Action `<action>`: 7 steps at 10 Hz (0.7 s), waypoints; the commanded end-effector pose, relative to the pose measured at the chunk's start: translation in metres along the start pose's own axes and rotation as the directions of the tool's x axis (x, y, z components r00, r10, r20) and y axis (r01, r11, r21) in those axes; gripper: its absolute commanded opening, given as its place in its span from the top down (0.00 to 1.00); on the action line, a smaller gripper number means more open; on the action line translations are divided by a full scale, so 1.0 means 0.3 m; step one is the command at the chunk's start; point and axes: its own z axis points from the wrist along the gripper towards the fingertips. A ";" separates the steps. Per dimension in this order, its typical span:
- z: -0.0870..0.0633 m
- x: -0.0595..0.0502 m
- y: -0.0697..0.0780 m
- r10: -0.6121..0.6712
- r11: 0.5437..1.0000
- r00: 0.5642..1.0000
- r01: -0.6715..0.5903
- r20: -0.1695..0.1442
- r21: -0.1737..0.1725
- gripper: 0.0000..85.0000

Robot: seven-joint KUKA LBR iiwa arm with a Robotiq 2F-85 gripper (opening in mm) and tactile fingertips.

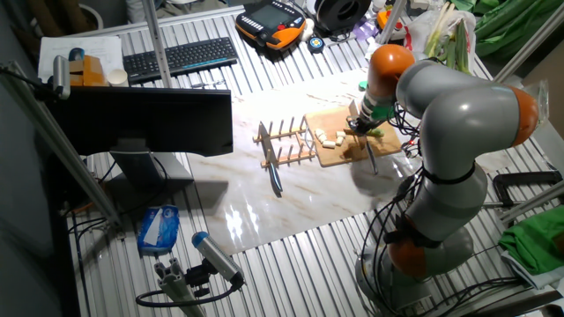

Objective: Chop the scallions

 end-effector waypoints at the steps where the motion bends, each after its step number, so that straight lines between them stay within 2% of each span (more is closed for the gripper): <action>1: -0.030 -0.002 0.010 0.002 1.000 1.000 -0.002 -0.001 0.008 0.99; 2: -0.010 0.000 0.041 0.008 1.000 1.000 -0.008 0.004 0.012 0.99; 4: 0.052 0.017 0.078 0.013 1.000 1.000 -0.013 0.004 -0.003 0.99; 5: 0.068 0.024 0.083 0.014 1.000 1.000 -0.014 0.010 -0.007 0.99; 7: 0.070 0.022 0.093 0.016 1.000 1.000 -0.016 0.001 -0.015 0.99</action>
